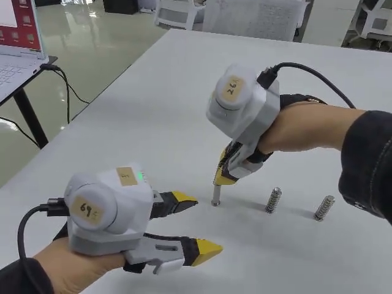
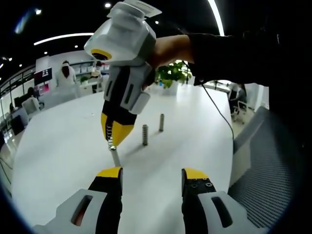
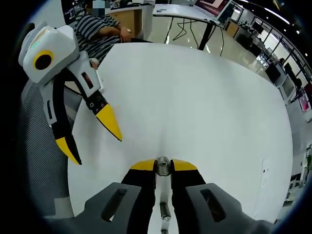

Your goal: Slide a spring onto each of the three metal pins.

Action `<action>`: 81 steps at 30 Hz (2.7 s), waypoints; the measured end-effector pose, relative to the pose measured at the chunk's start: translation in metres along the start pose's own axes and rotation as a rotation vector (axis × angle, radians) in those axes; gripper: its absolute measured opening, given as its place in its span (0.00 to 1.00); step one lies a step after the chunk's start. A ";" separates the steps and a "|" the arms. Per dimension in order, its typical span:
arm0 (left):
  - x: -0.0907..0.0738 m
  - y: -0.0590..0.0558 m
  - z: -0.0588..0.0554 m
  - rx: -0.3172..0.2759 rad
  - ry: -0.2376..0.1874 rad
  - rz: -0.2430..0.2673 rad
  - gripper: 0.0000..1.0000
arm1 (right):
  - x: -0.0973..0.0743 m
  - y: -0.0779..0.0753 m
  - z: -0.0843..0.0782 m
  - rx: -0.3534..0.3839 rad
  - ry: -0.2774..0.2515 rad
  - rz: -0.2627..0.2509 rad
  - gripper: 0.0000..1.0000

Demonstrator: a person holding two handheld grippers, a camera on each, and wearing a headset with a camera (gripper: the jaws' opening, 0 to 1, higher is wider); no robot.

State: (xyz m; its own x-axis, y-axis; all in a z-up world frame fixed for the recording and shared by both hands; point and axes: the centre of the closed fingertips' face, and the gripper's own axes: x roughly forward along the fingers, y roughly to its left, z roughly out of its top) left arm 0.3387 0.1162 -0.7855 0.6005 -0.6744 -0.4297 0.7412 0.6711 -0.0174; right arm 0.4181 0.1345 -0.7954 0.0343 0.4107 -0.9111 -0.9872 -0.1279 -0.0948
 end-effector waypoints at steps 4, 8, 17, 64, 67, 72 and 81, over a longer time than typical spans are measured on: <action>0.000 0.000 0.000 -0.001 -0.001 -0.001 0.42 | 0.000 -0.001 -0.001 0.002 0.004 -0.001 0.08; 0.000 0.000 -0.001 -0.001 0.000 -0.002 0.42 | 0.001 -0.001 -0.001 0.003 0.007 -0.001 0.08; 0.001 0.000 -0.001 -0.003 -0.003 -0.002 0.42 | 0.000 -0.001 -0.001 0.012 0.006 0.005 0.08; 0.001 0.002 -0.001 -0.010 -0.004 0.000 0.42 | 0.039 0.007 -0.021 0.042 0.083 0.049 0.08; 0.001 0.002 -0.001 -0.009 -0.004 -0.001 0.42 | 0.040 0.007 -0.026 0.052 0.097 0.052 0.08; 0.001 0.001 -0.001 -0.008 -0.003 -0.003 0.42 | 0.038 0.006 -0.034 0.062 0.118 0.049 0.08; 0.002 0.000 -0.001 -0.006 -0.002 -0.006 0.42 | 0.037 0.007 -0.044 0.075 0.146 0.046 0.08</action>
State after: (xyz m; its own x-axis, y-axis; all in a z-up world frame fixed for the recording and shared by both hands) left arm 0.3395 0.1154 -0.7873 0.5971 -0.6788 -0.4274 0.7426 0.6692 -0.0255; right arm 0.4197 0.1090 -0.8479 0.0060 0.2694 -0.9630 -0.9970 -0.0732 -0.0267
